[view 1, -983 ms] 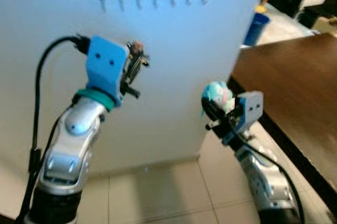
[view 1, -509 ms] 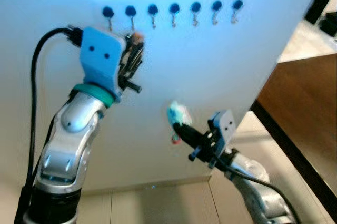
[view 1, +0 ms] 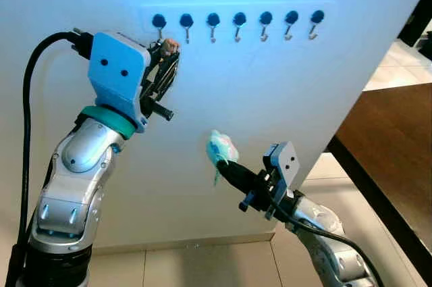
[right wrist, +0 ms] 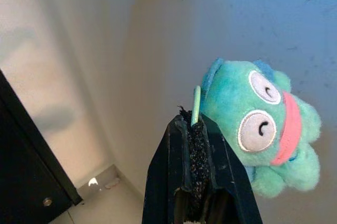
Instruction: Hang keys on a hook
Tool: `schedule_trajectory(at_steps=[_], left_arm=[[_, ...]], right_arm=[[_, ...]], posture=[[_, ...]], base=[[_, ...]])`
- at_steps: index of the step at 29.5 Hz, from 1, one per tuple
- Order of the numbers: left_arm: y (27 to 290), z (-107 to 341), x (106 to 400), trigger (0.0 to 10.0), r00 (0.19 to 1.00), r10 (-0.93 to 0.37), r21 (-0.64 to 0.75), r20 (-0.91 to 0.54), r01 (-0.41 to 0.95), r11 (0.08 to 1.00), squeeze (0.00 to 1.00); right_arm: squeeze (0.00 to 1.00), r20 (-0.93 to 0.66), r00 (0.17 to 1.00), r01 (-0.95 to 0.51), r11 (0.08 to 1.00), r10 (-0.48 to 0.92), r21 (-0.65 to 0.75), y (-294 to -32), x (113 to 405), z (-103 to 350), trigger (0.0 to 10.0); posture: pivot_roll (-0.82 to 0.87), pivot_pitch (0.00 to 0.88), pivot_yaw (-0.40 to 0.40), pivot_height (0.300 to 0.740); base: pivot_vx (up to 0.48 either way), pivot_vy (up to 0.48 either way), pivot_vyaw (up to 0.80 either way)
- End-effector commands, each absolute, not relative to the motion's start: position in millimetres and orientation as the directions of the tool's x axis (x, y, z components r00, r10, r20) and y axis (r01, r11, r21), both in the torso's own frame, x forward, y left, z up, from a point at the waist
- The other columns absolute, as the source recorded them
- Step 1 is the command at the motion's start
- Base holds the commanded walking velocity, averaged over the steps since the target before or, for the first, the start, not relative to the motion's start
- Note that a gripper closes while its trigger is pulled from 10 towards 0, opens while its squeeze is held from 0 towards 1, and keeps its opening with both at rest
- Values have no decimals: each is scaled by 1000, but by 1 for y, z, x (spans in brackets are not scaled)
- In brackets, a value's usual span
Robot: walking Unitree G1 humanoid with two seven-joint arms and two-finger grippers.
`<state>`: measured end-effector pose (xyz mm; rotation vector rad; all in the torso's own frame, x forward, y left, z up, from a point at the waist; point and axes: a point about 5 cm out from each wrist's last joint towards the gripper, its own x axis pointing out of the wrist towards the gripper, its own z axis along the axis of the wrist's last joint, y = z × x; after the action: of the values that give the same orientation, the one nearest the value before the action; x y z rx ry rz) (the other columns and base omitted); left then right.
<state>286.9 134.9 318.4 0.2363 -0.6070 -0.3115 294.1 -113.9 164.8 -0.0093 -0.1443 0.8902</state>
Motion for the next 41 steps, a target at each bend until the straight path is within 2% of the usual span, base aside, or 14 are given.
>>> schedule_trajectory(at_steps=[1, 5, 10, 19, 28, 41], left_arm=[[136, 324, 287, 10000, 764, -347, 317, 544, 196, 928, 0], [139, 318, 304, 10000, 815, -275, 322, 510, 115, 940, 0], [143, 313, 315, 10000, 836, -225, 306, 500, 73, 949, 0], [153, 314, 324, 10000, 847, -161, 281, 507, 14, 960, 0], [153, 326, 324, 10000, 817, -141, 249, 559, -3, 969, 0], [117, 309, 317, 10000, 803, -371, 317, 467, 240, 917, 0]], right_arm=[[0, 148, 627, -766, 640, 765, -60, -113, 294, 169, 10000], [0, 216, 711, -679, 733, 669, -40, -121, 307, 181, 10000], [0, 260, 750, -626, 780, 608, -17, -126, 312, 189, 10000], [0, 279, 765, -604, 797, 580, -2, -130, 313, 193, 10000], [0, 280, 771, -598, 801, 572, 8, -130, 313, 192, 10000], [0, 270, 777, -593, 805, 569, 14, -130, 313, 189, 10000]], posture=[[43, 92, 95, 740], [39, 89, 100, 740], [31, 89, 102, 740], [26, 90, 105, 740], [25, 88, 106, 740], [29, 95, 107, 740]], base=[[0, 0, 0], [0, 0, 0], [0, 0, 0], [0, 0, 0], [0, 0, 0], [0, 0, 0]])
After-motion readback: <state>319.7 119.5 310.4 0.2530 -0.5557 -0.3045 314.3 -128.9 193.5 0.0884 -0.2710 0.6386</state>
